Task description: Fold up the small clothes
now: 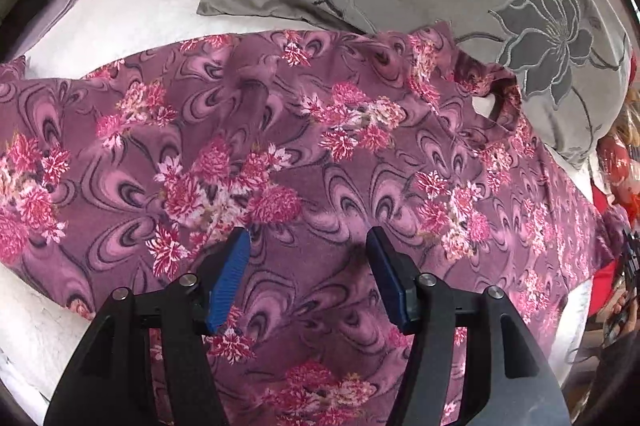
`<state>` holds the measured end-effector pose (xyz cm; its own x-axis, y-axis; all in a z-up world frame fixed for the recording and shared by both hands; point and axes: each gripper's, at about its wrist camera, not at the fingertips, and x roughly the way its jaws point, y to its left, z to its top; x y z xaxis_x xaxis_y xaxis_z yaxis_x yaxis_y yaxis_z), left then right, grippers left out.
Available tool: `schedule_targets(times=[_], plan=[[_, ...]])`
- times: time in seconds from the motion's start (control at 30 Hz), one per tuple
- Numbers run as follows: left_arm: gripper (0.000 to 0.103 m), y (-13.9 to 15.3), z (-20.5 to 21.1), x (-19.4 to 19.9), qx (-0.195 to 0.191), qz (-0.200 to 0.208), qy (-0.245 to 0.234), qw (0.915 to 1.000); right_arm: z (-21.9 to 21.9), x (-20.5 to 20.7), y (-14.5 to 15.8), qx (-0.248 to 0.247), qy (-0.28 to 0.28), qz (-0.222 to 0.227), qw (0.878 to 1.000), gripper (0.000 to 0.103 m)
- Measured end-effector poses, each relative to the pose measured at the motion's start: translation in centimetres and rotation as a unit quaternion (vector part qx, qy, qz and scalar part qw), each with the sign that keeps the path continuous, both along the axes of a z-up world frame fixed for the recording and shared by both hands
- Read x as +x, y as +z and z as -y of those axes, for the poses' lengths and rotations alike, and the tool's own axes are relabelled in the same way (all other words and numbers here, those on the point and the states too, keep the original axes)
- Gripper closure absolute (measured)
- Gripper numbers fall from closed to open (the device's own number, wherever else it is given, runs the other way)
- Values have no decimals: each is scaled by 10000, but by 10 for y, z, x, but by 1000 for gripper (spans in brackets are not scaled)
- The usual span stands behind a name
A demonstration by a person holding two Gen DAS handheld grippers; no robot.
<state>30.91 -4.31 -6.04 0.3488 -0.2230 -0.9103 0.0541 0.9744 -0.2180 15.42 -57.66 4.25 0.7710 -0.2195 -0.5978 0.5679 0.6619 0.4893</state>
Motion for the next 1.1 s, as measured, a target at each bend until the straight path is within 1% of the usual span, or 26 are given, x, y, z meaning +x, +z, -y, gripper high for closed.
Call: schedule_targets(times=[0.1,0.23,0.37,0.53,0.63,0.73,0.83,0.9,0.93,1.03,1.07,1.1], plan=[[44,1,-10,-1,-192,-79,-11,9998,-44,19,2,47,556,43,9984,95],[44,1,-24,-4,-485,-215,-20,9986,-106,44,-2,168,1177,-4,9929,94],[44,0,-42,-5,-624,-324,-108,9975,-163,66,-8,272,1635,-92,9861,94],[44,10,-70,-11,-810,-352,-148,9960,-240,94,-13,349,2215,-233,9743,93],[44,14,-85,-9,-888,-334,-200,9953,-292,109,-16,330,2619,-332,9640,92],[44,19,-100,-12,-921,-309,-276,9949,-347,121,-20,244,3062,-436,9507,91],[44,24,-119,-13,-972,-272,-299,9944,-391,128,-24,158,3412,-515,9385,90],[44,29,-124,-15,-1027,-253,-272,9940,-420,131,-29,166,3643,-553,9295,90],[44,30,-129,-13,-1064,-261,-261,9936,-431,131,-33,191,3727,-591,9259,89],[44,31,-125,-22,-1157,-304,-240,9925,-463,128,-52,290,3987,-852,9127,86],[44,31,-123,-23,-1199,-317,-254,9919,-470,126,-60,363,4083,-967,9070,84],[44,31,-120,-25,-1243,-329,-288,9913,-477,124,-67,465,4181,-1087,9007,79]])
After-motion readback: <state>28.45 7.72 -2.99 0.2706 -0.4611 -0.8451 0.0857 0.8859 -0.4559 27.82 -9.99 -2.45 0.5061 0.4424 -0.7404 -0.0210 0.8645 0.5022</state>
